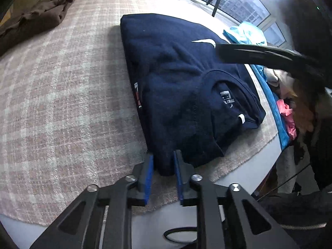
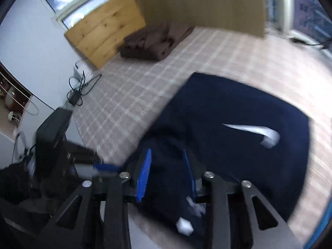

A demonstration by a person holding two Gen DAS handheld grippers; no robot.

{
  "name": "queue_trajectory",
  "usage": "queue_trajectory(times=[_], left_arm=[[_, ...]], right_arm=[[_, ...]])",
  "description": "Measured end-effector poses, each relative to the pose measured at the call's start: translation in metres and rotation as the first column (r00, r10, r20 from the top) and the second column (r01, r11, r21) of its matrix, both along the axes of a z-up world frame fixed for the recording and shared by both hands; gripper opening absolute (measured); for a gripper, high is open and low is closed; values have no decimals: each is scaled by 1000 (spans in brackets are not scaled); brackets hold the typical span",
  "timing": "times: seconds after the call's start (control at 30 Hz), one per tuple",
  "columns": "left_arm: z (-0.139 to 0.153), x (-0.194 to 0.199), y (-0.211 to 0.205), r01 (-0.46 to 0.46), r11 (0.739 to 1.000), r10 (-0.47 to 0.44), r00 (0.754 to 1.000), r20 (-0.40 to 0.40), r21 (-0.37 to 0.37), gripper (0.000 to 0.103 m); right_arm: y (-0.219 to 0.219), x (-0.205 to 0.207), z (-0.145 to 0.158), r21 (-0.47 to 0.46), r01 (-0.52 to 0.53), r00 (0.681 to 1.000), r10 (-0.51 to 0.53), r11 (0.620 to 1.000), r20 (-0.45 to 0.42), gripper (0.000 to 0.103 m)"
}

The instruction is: Fold clothes

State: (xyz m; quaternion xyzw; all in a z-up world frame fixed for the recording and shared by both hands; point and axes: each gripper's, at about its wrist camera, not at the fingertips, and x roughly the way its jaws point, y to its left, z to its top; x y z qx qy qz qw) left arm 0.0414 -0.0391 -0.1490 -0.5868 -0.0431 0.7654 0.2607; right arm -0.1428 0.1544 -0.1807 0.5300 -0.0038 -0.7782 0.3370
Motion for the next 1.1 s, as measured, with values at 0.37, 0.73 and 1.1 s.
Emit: queue_trajectory(times=[0.37,0.73,1.1], left_arm=[[15,27,-15,5,1000,-5,998,-58,-10,11],[40,-55,-31,-60,998,60,996,-70,6,30],[-4,-118,37,-49,996,49,999,-2,-69,37]], right_arm=[[-4,5,-23,33,-6,999,5,999,44,23],[71,102,7,65,-48,995,43,997,87,36],[206,11,-4,102,397,917,-399,912,-7,65]])
